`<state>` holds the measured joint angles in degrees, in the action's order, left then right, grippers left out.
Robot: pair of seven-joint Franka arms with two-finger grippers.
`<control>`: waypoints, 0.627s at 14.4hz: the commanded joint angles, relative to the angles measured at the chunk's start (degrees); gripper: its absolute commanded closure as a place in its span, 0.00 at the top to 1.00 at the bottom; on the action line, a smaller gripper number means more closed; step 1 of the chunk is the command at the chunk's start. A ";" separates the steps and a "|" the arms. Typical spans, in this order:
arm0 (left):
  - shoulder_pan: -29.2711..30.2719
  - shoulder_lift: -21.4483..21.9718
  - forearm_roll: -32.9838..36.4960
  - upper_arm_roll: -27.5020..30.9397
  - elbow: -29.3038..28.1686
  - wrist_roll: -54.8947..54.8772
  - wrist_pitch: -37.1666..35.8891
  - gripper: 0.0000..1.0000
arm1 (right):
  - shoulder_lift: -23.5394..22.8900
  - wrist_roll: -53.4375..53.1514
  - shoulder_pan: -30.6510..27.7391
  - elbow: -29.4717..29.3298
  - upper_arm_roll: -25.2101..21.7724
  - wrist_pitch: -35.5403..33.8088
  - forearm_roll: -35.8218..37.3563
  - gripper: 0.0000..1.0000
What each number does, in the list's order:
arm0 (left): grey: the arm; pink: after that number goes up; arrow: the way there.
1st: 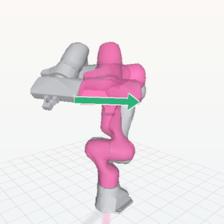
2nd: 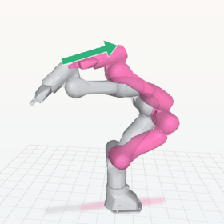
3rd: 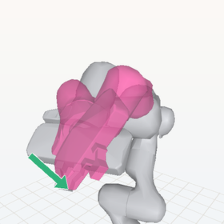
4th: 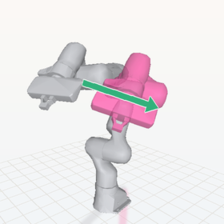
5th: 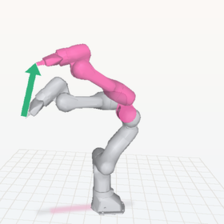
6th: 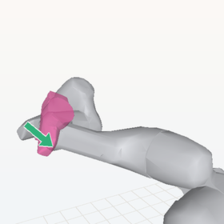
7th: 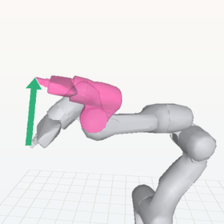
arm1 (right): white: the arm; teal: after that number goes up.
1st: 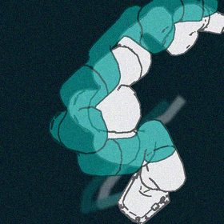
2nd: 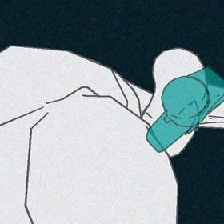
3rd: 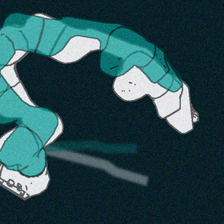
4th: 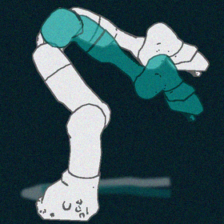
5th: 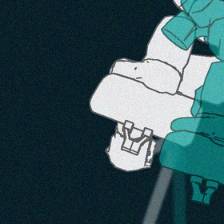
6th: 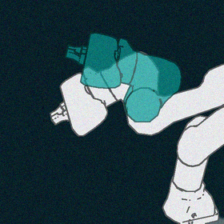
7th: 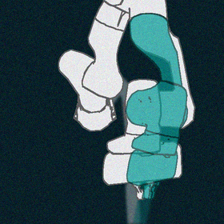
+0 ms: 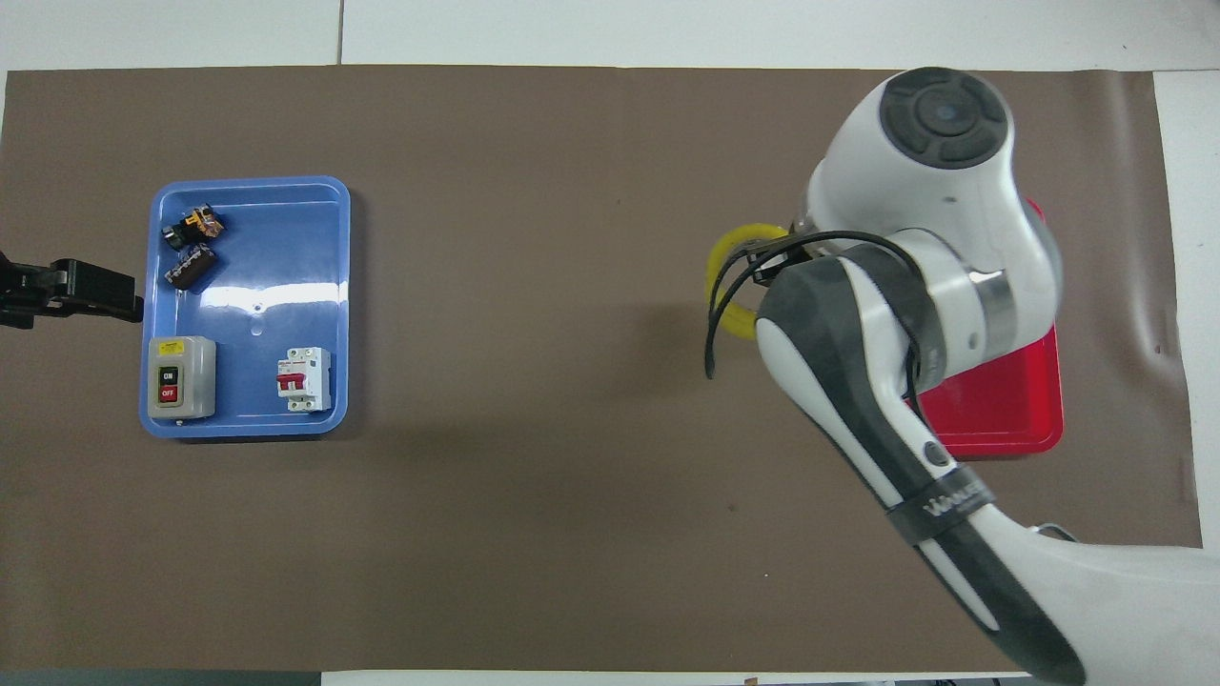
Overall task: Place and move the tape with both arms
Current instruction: 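Carry the tape roll with the right gripper into the red tray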
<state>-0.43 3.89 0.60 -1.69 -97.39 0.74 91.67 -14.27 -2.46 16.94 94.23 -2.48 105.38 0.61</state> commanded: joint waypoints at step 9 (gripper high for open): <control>0.43 1.82 -0.86 0.19 -0.08 -0.65 -2.55 1.00 | 6.62 32.77 -18.25 23.62 0.64 22.49 0.62 0.00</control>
<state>-0.38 4.98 0.60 -1.51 -97.39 0.74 89.97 -12.05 26.54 0.43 112.01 -2.71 124.86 0.76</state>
